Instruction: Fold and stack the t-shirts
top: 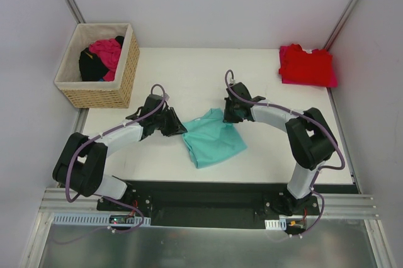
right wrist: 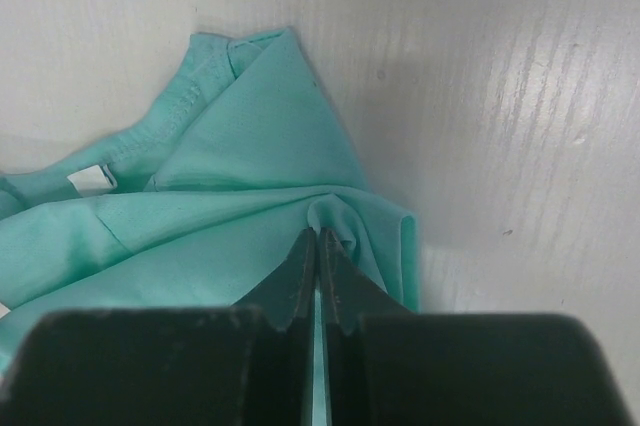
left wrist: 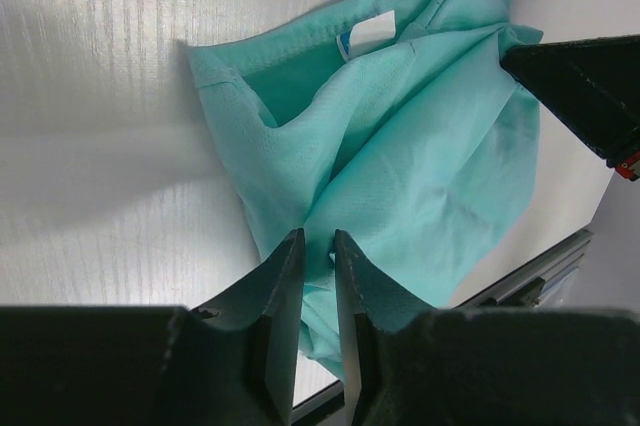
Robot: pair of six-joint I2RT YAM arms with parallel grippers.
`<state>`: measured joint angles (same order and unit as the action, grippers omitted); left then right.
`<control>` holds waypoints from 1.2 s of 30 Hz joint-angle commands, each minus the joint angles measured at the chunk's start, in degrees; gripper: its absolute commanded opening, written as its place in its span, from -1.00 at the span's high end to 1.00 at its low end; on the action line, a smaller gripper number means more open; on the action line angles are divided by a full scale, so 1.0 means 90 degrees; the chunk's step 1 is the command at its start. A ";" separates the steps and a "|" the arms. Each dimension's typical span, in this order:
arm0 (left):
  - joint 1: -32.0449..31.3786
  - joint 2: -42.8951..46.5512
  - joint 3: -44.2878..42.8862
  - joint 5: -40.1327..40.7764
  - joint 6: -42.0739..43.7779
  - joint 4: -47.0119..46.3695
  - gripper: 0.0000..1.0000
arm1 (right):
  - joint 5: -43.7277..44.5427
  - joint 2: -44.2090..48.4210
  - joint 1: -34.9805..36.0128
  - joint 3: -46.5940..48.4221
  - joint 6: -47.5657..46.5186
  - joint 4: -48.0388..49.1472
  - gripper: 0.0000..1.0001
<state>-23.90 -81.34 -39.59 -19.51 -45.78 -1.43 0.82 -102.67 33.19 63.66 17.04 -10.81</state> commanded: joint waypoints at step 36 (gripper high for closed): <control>0.0234 0.0141 -0.0415 0.0068 0.0116 0.0091 1.00 | 0.0095 -0.0574 -0.0094 0.1559 0.0167 -0.0284 0.99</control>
<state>-22.76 -81.34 -42.39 -20.32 -45.52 -0.95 1.13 -107.09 32.71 74.63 17.43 -13.89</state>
